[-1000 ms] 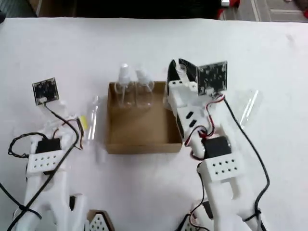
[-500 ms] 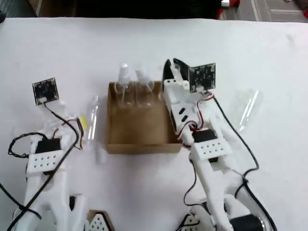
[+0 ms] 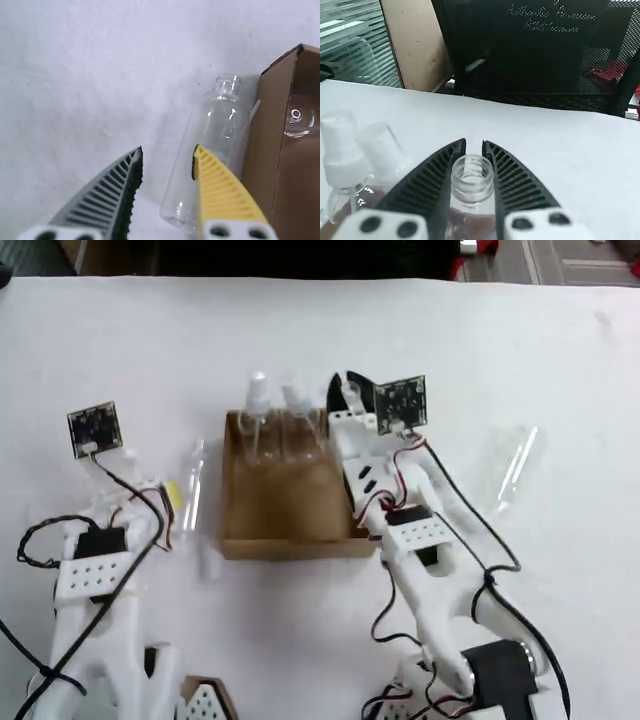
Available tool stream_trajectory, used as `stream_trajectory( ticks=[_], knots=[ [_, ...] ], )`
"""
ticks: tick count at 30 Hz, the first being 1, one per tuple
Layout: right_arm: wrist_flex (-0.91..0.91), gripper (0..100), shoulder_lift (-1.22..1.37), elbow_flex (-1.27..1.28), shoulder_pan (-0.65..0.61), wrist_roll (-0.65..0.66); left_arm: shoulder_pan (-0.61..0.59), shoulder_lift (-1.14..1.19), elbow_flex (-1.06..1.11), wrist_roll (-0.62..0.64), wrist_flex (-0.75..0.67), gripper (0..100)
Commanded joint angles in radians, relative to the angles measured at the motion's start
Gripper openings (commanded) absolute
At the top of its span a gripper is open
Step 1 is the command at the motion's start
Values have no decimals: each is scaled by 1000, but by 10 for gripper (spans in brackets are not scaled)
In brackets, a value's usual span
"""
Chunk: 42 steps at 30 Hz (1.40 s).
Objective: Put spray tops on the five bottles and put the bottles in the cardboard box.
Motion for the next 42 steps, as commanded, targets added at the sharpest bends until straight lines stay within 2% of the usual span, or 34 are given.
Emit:
stream_trajectory(
  ticks=[1, 26, 35, 42],
  knots=[
    [-47, 16, 2, -11, 5, -2, 12, -35, -14, 12, -3, 161],
    [-56, 16, 7, 3, 5, 0, 12, -35, -11, 11, -5, 159],
    [-282, 16, 160, 5, -48, 173, 12, -35, -11, 11, -5, 159],
    [-298, 16, 170, 14, -51, 187, 12, -35, -14, 11, -5, 159]
  ],
)
